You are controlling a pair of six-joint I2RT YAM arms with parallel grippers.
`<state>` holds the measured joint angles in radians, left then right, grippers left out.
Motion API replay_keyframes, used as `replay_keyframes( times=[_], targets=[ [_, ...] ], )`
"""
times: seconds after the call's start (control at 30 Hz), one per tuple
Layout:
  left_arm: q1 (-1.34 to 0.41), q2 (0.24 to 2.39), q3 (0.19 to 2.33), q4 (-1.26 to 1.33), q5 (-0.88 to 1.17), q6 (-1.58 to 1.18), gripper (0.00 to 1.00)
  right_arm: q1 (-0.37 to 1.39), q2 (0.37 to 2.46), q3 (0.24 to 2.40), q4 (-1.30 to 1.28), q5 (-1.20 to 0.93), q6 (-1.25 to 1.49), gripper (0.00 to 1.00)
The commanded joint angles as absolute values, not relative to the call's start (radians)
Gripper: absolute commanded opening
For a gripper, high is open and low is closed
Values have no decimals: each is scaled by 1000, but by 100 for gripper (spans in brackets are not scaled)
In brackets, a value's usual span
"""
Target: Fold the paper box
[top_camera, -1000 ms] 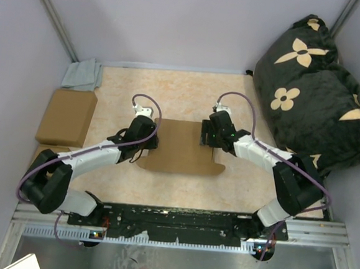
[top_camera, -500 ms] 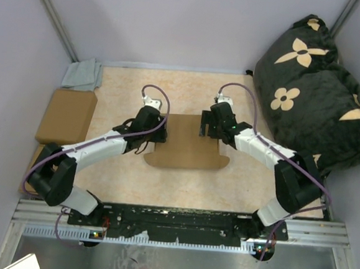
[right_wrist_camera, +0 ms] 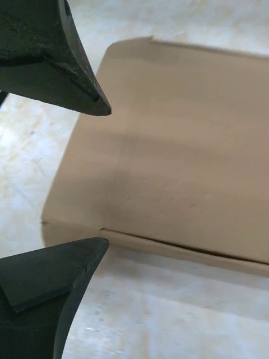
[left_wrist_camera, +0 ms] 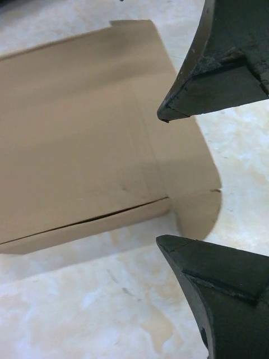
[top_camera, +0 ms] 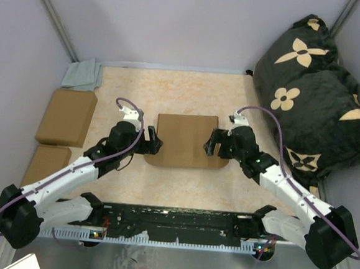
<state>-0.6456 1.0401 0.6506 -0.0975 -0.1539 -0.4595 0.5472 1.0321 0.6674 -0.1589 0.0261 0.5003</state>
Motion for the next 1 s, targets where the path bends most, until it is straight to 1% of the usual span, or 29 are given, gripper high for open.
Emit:
replay_keyframes(
  times=[0.0, 0.1, 0.2, 0.27, 0.43, 0.6, 0.97],
  targets=[
    [-647, 967, 567, -61, -66, -486, 89, 544, 1026, 633, -214, -25, 562, 89],
    [-647, 934, 501, -1, -50, -477, 89, 545, 1010, 617, -239, -13, 580, 89],
    [-647, 935, 487, 26, -28, -471, 89, 545, 1006, 624, -286, 18, 576, 90],
    [-647, 956, 493, 28, -18, -470, 88, 545, 1017, 633, -326, 31, 566, 90],
    [-649, 1049, 535, 7, 33, -465, 85, 545, 1060, 637, -355, 18, 555, 87],
    [-649, 1121, 562, -24, 35, -461, 84, 547, 1060, 622, -345, 30, 556, 86],
    [-655, 1140, 570, -54, 54, -452, 81, 594, 1082, 606, -282, -1, 548, 84]
  ],
)
